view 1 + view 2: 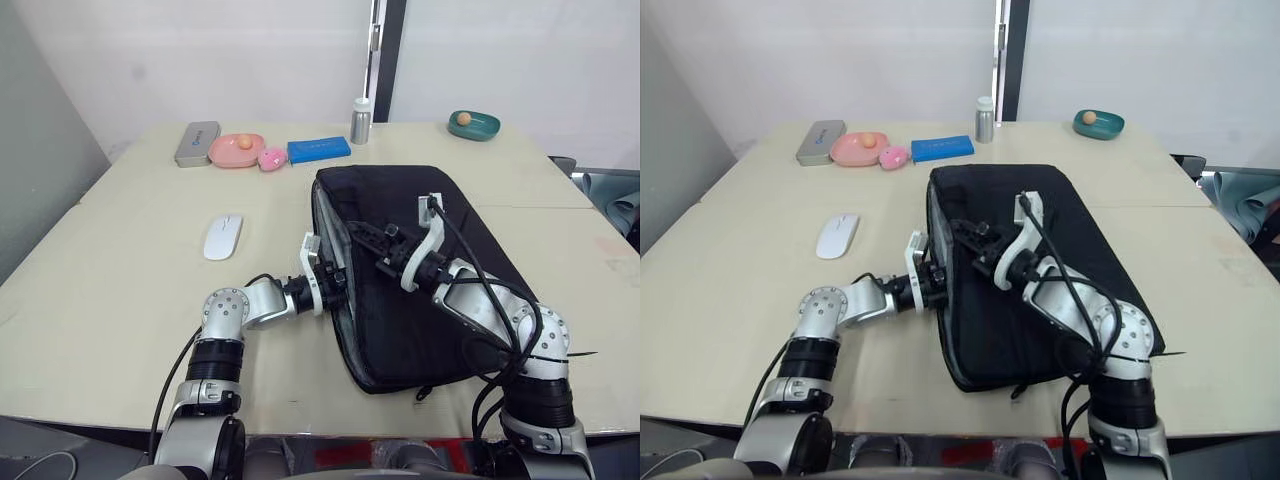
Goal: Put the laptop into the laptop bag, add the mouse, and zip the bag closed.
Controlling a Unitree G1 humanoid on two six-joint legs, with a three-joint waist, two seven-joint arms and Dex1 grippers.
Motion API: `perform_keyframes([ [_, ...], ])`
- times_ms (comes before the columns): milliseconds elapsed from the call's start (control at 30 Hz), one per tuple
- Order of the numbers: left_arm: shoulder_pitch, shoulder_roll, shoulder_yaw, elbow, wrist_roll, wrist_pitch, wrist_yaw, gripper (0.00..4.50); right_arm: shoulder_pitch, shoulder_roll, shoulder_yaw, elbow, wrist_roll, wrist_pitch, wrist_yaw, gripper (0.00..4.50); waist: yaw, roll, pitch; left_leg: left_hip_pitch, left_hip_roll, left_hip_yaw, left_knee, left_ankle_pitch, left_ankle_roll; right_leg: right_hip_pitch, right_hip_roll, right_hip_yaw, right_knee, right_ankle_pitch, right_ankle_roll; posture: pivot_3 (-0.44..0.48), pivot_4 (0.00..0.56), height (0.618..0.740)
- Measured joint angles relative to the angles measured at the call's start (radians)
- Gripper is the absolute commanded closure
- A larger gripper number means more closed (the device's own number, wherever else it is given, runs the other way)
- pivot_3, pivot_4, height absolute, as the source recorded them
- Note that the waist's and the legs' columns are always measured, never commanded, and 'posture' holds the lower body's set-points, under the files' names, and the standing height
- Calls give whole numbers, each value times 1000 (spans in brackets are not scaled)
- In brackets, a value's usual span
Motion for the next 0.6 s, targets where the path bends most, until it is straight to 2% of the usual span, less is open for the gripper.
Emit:
perform_keyframes([
  [333, 0, 0, 9, 0, 14, 21, -3, 4198, 0, -27, 32, 4, 13, -36, -7, 4477, 0, 0, 0, -2, 0, -1, 0, 0, 0, -1, 0, -1, -1, 0, 1, 0, 150, 740],
  [600, 0, 12, -6, -5, 47, 44, -53, 4198, 0, -47, 34, 3, 16, -44, -6, 4477, 0, 0, 0, -2, 0, -1, 0, 0, 0, -2, 0, -1, -1, 0, 1, 0, 150, 740],
])
